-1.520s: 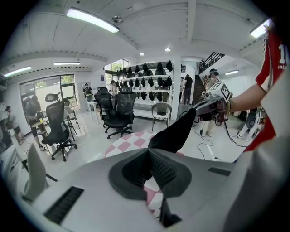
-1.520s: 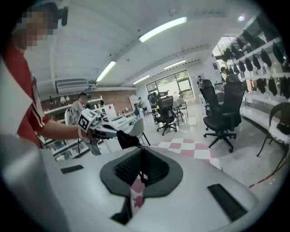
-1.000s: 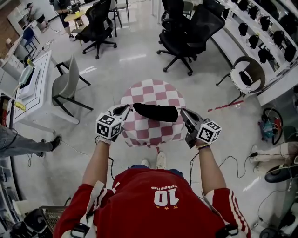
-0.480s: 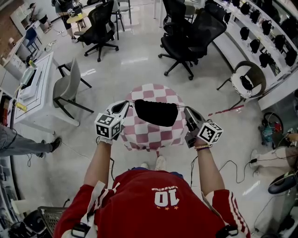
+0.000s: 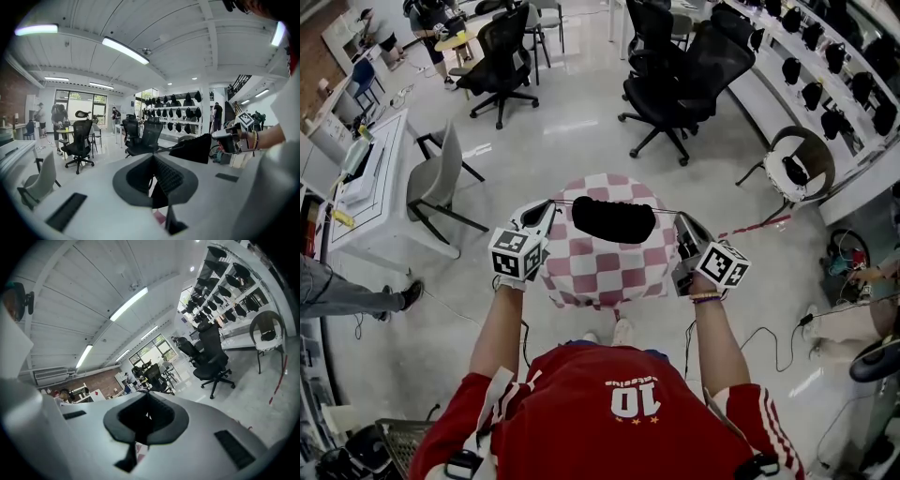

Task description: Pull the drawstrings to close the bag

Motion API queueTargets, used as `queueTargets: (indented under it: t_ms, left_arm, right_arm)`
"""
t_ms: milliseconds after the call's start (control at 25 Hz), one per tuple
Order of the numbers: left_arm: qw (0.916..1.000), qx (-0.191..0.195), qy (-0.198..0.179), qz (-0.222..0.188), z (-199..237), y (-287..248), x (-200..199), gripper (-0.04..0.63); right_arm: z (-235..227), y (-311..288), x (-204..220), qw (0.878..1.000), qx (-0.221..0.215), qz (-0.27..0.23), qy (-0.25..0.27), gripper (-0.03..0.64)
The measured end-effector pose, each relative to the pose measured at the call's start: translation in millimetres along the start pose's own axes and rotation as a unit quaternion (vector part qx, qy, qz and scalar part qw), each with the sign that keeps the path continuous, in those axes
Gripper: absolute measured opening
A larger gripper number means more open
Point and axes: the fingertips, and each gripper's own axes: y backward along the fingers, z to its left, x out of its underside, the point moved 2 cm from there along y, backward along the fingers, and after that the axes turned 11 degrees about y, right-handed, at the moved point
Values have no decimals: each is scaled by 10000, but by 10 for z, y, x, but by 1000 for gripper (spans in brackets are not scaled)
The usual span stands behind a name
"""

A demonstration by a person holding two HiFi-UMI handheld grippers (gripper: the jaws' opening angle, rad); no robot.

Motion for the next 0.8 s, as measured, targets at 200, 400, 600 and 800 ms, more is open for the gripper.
queueTargets:
  t_ms: [200,400,600,800]
  left_arm:
    - [10000,-46,-54,-30,20,-10,-30,8]
    - [9998,-96,-150,-64,83,13,-63,8]
    - [9997,-200,-107,-97,118,14,-138,8]
    - [9995,-271,-21,-160,162,24,-152,8]
  right_arm:
    - [-56,15,-43,9998,169,-83,-24,14]
    - [-83,18,-38,9993,362,-47,113,14]
    - [-138,18,-80,9985,514,-20,163,14]
    - [-193,27,-111,9978,586,-38,300,14]
